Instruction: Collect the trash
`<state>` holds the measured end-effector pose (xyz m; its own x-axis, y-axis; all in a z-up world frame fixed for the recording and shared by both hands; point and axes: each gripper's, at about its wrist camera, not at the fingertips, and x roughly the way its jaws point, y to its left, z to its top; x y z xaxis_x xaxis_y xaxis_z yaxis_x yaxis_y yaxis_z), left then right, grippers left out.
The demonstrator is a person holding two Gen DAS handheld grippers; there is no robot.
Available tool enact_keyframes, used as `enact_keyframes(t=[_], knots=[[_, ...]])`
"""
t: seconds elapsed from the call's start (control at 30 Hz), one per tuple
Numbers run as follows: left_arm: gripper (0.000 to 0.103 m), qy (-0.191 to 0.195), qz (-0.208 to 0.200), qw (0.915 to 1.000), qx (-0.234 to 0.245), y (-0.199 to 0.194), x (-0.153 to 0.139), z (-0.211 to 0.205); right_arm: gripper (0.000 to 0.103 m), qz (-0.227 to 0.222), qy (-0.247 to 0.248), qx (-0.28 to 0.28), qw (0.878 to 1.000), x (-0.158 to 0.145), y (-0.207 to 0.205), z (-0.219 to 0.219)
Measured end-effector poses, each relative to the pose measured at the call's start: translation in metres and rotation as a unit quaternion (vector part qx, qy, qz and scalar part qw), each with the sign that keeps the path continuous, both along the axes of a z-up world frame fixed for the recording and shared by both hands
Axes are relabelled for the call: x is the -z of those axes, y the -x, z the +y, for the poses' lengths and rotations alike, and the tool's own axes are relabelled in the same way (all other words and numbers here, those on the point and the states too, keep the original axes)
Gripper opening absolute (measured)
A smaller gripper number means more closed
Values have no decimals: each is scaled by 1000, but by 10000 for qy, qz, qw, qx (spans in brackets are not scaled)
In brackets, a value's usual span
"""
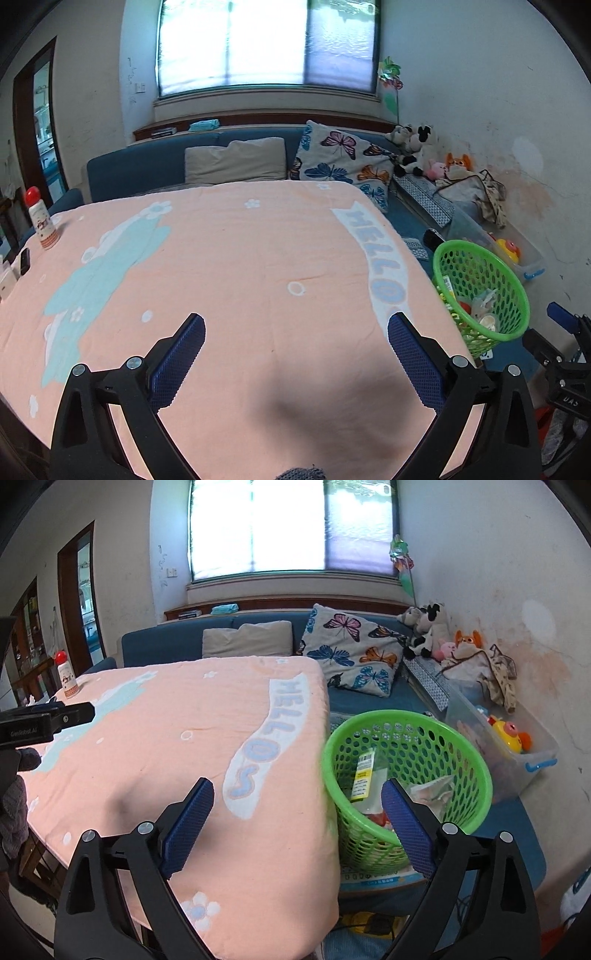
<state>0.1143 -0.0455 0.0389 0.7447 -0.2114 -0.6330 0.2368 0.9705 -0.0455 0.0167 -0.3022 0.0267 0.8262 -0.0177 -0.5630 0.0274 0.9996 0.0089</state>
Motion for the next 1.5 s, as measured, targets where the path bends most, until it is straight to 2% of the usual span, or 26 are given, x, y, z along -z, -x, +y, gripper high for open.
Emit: enact_keyframes(t=[0.3, 0.73, 1.5], knots=[[96, 56, -63, 9998, -163, 15, 5, 12, 93, -48, -113, -21, 9999, -1, 2, 7], [96, -203, -412, 9983, -369, 33, 8, 16, 96, 13, -231, -90, 9997, 6, 2, 17], [96, -298, -530, 9969, -501, 42, 12, 24, 96, 39, -342, -254, 9991, 6, -3, 27]])
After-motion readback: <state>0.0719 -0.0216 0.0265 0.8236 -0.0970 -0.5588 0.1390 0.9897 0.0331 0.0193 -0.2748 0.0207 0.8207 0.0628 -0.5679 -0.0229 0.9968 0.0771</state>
